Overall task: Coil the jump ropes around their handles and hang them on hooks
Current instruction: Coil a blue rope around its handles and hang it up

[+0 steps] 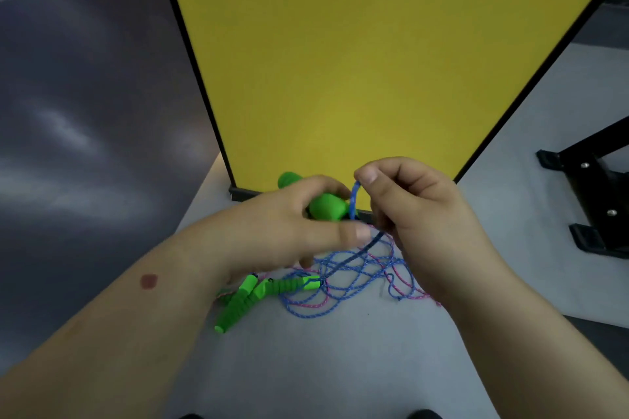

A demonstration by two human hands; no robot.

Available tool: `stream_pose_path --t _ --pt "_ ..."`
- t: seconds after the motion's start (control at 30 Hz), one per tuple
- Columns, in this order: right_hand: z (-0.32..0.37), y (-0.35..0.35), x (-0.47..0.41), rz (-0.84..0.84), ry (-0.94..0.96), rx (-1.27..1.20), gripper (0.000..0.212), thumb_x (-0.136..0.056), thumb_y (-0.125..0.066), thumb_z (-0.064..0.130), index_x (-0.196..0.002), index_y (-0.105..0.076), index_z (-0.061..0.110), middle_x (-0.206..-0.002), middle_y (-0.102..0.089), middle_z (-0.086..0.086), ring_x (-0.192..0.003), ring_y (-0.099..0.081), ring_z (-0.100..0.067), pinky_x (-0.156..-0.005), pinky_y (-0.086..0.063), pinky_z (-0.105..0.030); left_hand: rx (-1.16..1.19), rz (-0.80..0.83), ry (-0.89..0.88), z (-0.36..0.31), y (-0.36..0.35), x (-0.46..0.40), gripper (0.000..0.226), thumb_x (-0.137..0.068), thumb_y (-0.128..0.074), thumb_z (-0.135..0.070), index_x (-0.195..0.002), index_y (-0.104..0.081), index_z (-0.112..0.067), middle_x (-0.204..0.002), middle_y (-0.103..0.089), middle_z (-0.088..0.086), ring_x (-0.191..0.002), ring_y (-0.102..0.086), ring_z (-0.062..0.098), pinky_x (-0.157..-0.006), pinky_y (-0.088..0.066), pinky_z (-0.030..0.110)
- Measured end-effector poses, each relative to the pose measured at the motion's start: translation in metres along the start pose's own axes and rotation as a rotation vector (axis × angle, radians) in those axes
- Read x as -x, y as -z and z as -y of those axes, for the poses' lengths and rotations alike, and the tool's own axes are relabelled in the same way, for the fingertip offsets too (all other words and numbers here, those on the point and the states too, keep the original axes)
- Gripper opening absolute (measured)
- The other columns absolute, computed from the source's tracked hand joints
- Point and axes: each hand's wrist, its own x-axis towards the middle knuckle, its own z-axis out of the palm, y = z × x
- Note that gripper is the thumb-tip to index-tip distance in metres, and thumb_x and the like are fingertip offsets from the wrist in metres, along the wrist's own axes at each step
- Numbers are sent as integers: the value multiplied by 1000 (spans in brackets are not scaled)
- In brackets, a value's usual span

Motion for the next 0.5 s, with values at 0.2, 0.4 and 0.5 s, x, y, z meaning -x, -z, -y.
stream_pose_path --t 0.2,0.4,0.5 --pt "3 1 4 88 -20 -356 25 -102 -49 4 -103 -74 11 -75 -66 -2 -65 -47 -13 -65 -38 -26 -339 -69 -79 -6 -10 -4 45 -68 -89 -54 -100 -58 -46 -50 -51 -24 -46 -48 -2 -44 -31 15" --pt "11 2 2 132 19 -548 37 -99 -42 -8 -117 -69 11 -97 -76 -5 -85 -66 -16 -80 -55 -25 18 -180 -174 -3 -29 -9 25 -81 -77 -28 -75 -58 -13 -59 -48 -9 -58 -46 10 -61 -40 26" --pt "8 6 1 108 21 -537 35 -99 -46 -6 -119 -66 16 -102 -78 -4 -101 -71 -21 -85 -57 -35 249 -184 -162 -1 -34 -12 10 -78 -75 -18 -82 -68 -11 -75 -71 6 -73 -68 26 -78 -57 46"
